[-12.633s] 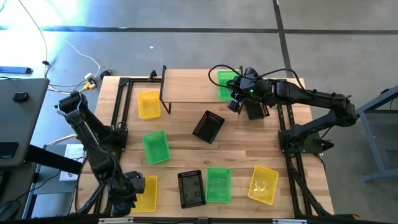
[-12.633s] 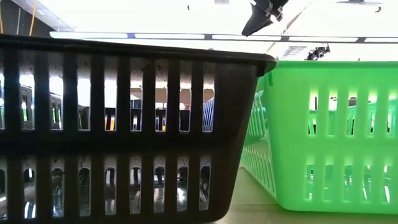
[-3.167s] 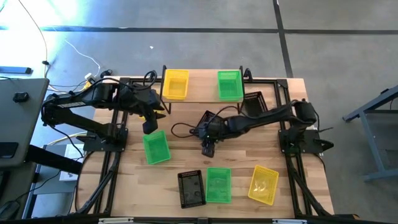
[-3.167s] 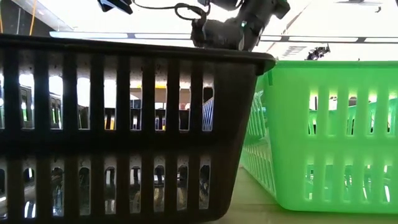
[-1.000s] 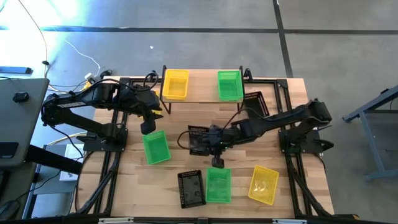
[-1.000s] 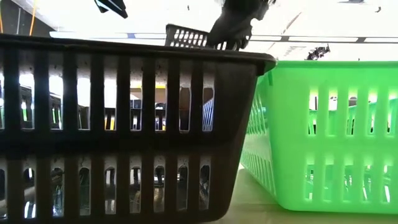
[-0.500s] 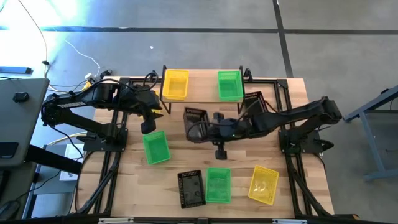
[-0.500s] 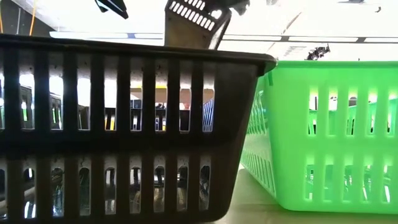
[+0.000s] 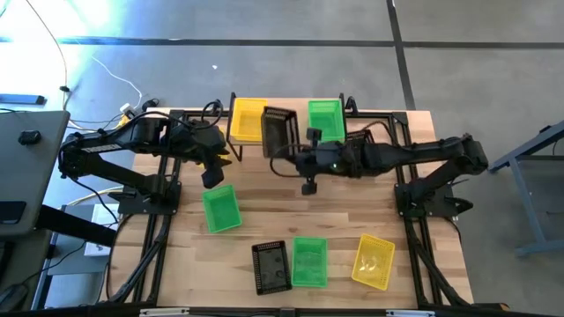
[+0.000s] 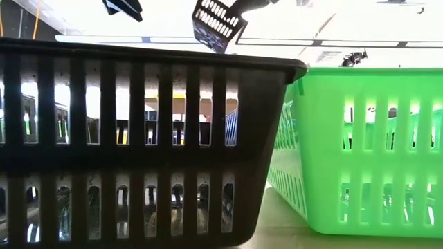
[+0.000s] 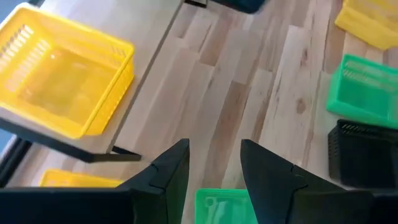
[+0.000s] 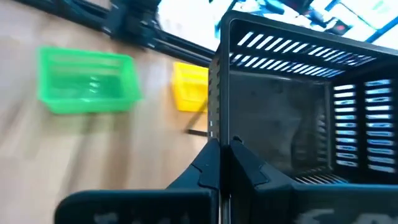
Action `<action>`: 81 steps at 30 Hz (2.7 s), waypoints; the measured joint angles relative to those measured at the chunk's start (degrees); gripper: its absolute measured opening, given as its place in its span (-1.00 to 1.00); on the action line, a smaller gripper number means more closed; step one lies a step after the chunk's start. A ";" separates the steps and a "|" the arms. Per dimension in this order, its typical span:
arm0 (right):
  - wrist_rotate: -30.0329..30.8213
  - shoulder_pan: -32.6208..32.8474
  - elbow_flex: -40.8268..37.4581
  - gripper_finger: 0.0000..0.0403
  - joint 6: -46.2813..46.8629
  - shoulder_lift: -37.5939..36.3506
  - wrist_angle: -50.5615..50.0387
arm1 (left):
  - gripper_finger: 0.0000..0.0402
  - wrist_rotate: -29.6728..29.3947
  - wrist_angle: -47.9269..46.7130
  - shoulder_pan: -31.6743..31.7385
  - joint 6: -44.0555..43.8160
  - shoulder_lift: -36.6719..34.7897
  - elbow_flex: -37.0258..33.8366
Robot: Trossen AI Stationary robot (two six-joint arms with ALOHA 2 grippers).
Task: Stack baskets on shelf by color
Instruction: Put the top left black bin on the shelf
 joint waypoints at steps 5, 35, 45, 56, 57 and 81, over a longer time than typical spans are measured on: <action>-0.05 -5.26 0.00 -1.00 -4.29 0.00 0.52 | -0.34 -0.02 0.00 0.00 -5.65 0.00 0.00; -5.26 -15.30 0.04 -1.00 -7.02 5.48 -5.21 | -0.34 -4.94 -7.91 0.18 -36.41 0.00 -2.51; -3.62 -15.30 0.04 -1.00 -6.99 8.56 -5.62 | -0.34 -4.69 -11.83 0.15 -42.63 0.48 -2.51; -3.34 -15.32 0.04 -0.96 -6.97 8.66 -7.33 | -0.34 -4.44 -17.32 -1.46 -47.32 3.00 -2.51; -3.34 -15.32 0.04 -0.95 -6.99 8.66 -7.53 | -0.34 -4.44 -17.38 -1.78 -47.32 3.24 -2.51; -4.49 -15.67 0.02 -0.62 -2.92 8.12 -2.13 | -0.34 -4.11 -17.40 -3.74 -46.90 3.85 -2.51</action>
